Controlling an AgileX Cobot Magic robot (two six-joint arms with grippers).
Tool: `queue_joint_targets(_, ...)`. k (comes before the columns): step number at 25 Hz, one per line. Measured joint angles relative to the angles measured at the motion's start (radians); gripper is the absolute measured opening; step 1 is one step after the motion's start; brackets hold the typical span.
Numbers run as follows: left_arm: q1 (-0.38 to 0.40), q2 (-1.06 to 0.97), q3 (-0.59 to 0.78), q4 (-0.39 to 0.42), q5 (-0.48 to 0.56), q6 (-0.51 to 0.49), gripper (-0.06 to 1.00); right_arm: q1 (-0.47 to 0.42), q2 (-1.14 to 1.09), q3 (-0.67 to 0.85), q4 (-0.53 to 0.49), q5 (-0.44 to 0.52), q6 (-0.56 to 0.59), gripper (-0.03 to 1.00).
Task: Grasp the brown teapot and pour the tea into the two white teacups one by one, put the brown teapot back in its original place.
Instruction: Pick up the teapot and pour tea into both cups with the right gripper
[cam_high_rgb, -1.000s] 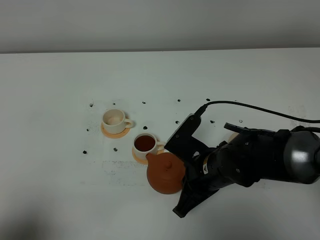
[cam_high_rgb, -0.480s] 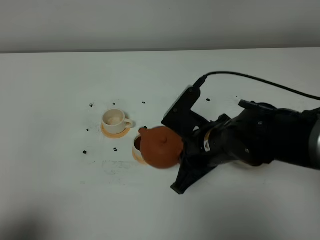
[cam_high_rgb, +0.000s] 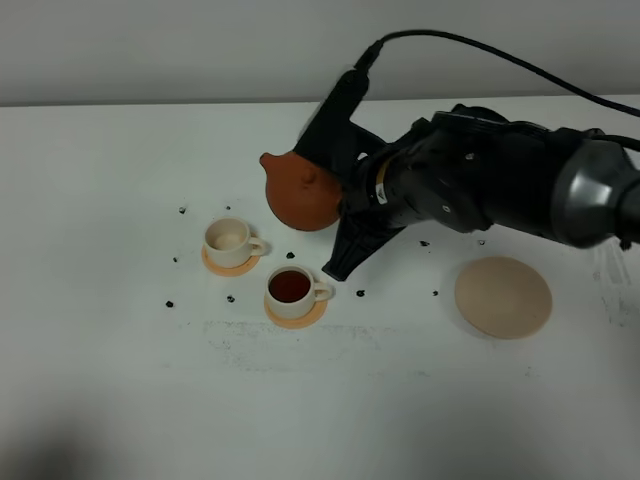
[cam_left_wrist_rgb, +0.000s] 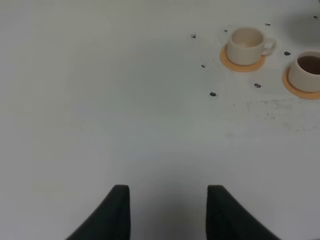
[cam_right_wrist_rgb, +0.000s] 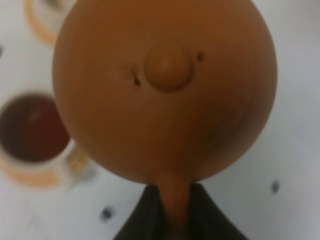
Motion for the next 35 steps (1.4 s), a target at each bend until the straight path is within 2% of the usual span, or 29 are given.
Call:
queue_joint_targets(7, 0.000, 0.000, 0.000, 0.000, 0.000, 0.000, 0.37, 0.000, 0.128, -0.116, -0.106, -0.013, -0.012, 0.09)
queue_joint_targets(14, 0.000, 0.000, 0.000, 0.000, 0.000, 0.000, 0.37, 0.000, 0.177, -0.121, -0.180, -0.074, -0.086, 0.09)
queue_joint_targets(19, 0.000, 0.000, 0.000, 0.000, 0.000, 0.000, 0.37, 0.000, 0.202, -0.124, -0.271, -0.118, -0.115, 0.09)
queue_joint_targets(35, 0.000, 0.000, 0.000, 0.000, 0.000, 0.000, 0.37, 0.000, 0.253, -0.124, -0.512, -0.217, -0.127, 0.09)
